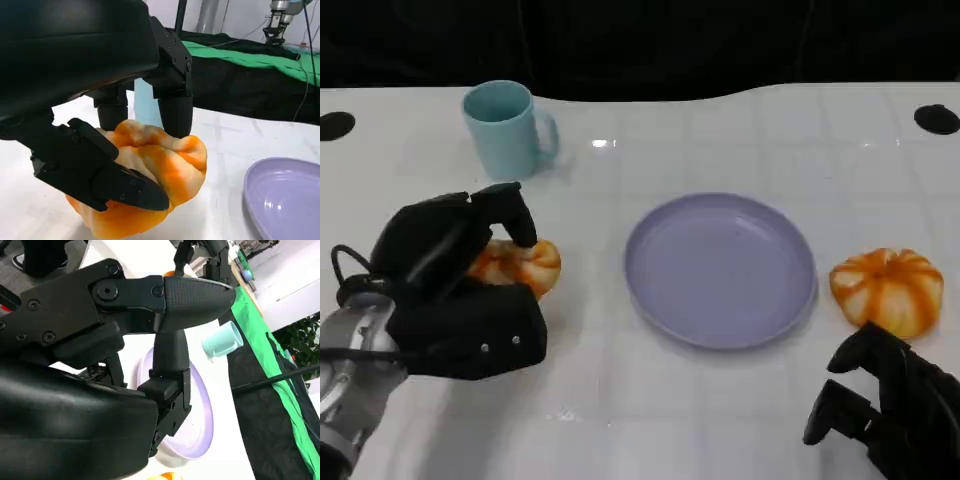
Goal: Grasp the bread from the table and place it into the plate.
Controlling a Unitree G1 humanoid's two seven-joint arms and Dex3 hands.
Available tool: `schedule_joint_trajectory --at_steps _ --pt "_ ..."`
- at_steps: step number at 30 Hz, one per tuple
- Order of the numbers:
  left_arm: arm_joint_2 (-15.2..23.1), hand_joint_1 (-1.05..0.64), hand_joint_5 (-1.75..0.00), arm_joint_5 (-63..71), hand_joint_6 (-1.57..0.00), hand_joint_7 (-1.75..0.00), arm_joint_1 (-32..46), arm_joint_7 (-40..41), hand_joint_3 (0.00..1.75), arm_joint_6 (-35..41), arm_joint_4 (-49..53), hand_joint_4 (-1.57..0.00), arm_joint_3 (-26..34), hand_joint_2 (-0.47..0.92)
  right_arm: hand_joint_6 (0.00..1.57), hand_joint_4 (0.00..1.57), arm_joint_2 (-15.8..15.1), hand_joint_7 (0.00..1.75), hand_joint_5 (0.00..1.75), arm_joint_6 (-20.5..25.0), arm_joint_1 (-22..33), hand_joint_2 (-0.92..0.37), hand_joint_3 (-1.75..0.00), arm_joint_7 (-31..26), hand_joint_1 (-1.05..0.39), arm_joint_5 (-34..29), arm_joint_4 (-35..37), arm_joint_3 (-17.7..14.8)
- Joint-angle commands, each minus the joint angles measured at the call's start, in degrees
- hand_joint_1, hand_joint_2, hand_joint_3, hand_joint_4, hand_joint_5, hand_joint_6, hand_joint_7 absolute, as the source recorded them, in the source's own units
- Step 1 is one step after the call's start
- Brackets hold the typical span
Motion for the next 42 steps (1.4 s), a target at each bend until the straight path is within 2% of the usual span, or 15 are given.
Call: schedule_joint_trajectory --at_steps 1,6,11,18,23,30,34,42 --pt "0.4 -0.20 -1.75 0.1 -0.65 -1.75 -0.7 -0.6 0.68 0.4 -0.2 -0.82 0.2 0.78 0.48 0.66 -0.3 1.69 1.75 0.0 0.2 -0.92 -0.48 -0.2 -0.50 0.7 -0.6 -0.6" --pt "-1.6 -0.16 -1.75 -1.6 -0.65 -1.75 -4.2 -1.1 0.74 -3.8 1.8 -0.80 -0.4 0.73 0.48 0.66 -0.5 1.69 1.75 -1.0 0.5 -0.92 -0.48 0.6 -0.51 0.4 -0.2 -0.6" --pt "-3.8 -0.17 -1.75 -1.2 -0.66 -1.75 -6.5 -1.7 0.85 -3.3 2.8 -0.81 -0.9 0.68 0.48 0.66 -0.5 1.69 1.75 -0.9 0.5 -0.92 -0.47 0.9 -0.51 0.5 -0.1 -0.7" --pt "-5.2 -0.16 -1.75 0.4 -0.64 -1.75 -8.4 -1.6 0.86 -2.6 3.1 -0.81 -2.4 0.65 0.49 0.67 -0.3 1.69 1.75 -1.5 1.1 -0.92 -0.48 0.6 -0.50 -0.2 -0.5 -0.4" --pt "-6.4 -0.15 -1.75 0.2 -0.65 -1.75 -10.1 -0.6 0.84 -5.4 5.2 -0.85 -3.4 0.64 0.48 0.67 -0.4 1.69 1.75 -1.0 1.4 -0.92 -0.48 0.4 -0.49 0.3 -1.1 -0.4" --pt "-7.9 -0.14 -1.75 -0.5 -0.68 -1.75 -11.9 0.4 0.94 -9.6 8.8 -0.86 -3.6 0.61 0.48 0.67 -0.4 1.69 1.75 -1.2 1.5 -0.92 -0.48 0.6 -0.50 0.2 -1.1 -0.4" --pt "-10.2 -0.16 -1.75 -0.4 -0.69 -1.75 -13.2 0.7 1.10 -10.2 10.3 -0.90 -4.0 0.55 0.48 0.66 -0.2 1.69 1.75 -0.8 1.7 -0.92 -0.47 -0.1 -0.50 0.0 -1.6 -0.3" --pt "-11.8 -0.16 -1.75 1.3 -0.70 -1.75 -14.6 1.7 1.15 -11.2 11.9 -0.91 -5.6 0.53 0.47 0.65 -0.6 1.71 1.75 -0.3 2.0 -0.92 -0.48 -0.7 -0.50 0.1 -2.4 -0.2"
